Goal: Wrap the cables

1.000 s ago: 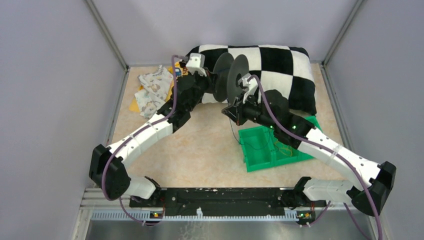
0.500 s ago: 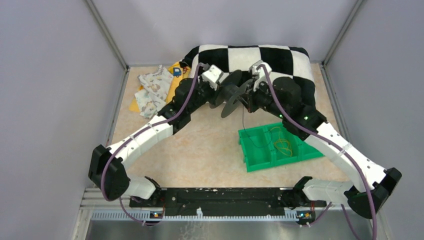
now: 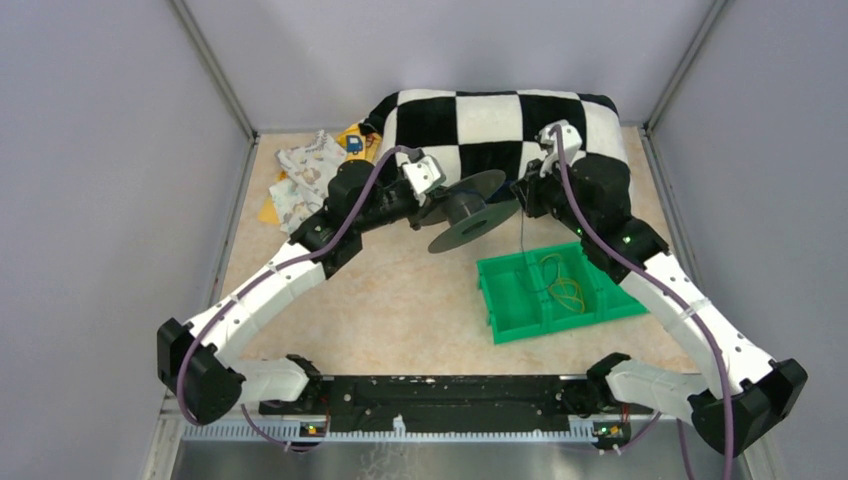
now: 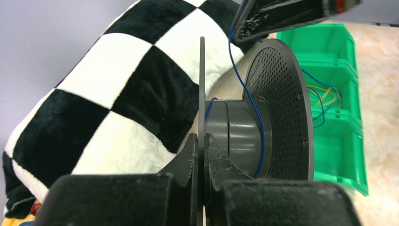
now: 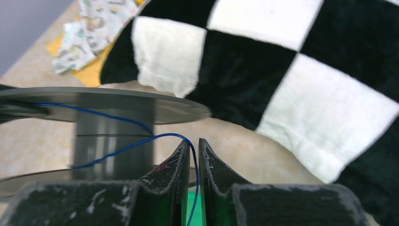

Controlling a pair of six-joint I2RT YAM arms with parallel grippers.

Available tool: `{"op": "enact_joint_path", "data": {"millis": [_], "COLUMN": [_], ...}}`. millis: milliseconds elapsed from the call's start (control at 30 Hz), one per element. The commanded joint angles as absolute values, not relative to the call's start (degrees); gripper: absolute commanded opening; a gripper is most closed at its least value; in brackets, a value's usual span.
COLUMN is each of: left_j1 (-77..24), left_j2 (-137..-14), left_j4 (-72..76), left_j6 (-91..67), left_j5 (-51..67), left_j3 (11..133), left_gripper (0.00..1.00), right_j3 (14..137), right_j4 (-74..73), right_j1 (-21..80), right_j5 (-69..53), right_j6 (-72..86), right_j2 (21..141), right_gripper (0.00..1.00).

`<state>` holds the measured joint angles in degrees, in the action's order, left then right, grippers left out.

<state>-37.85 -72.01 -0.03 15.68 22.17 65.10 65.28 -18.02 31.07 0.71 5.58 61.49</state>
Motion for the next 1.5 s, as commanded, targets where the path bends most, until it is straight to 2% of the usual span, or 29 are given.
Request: {"op": "enact_joint_path", "data": {"millis": [0,333,767,1033,1467], "left_j1": [-35.6,-31.2,-26.6,-26.5,-26.3], "left_j2": [-68.4,-67.0,-66.6,-65.6,-67.2], "left_j4": [0.3,-2.7,-1.1,-0.7,1.8], "left_j6": [18.4,12.2,1.9,0.2,-6.6], "left_j5": [31.8,36.9,35.8,34.3,23.3], "left_j3": [68.6,73.5,82.3,84.6,88.5], "left_gripper": [0.00,0.00,0.00,0.00,0.00], "right_j3": [62.5,53.0,48.2,45.5,33.7], "right_j4": [-17.0,-13.3,-13.3,-12.1,-1.2], "right_j1": [27.1,20.7,19.2,19.2,19.2], "right_j5": [3.4,-2.2,-4.6,-3.8,-10.7], "right_j6": [5.0,8.6,8.4,10.0,15.4], "right_j2": [59.1,59.2,58.3,56.6,53.0], "right_gripper": [0.14,0.54,0.82,0.87,0.86]}}
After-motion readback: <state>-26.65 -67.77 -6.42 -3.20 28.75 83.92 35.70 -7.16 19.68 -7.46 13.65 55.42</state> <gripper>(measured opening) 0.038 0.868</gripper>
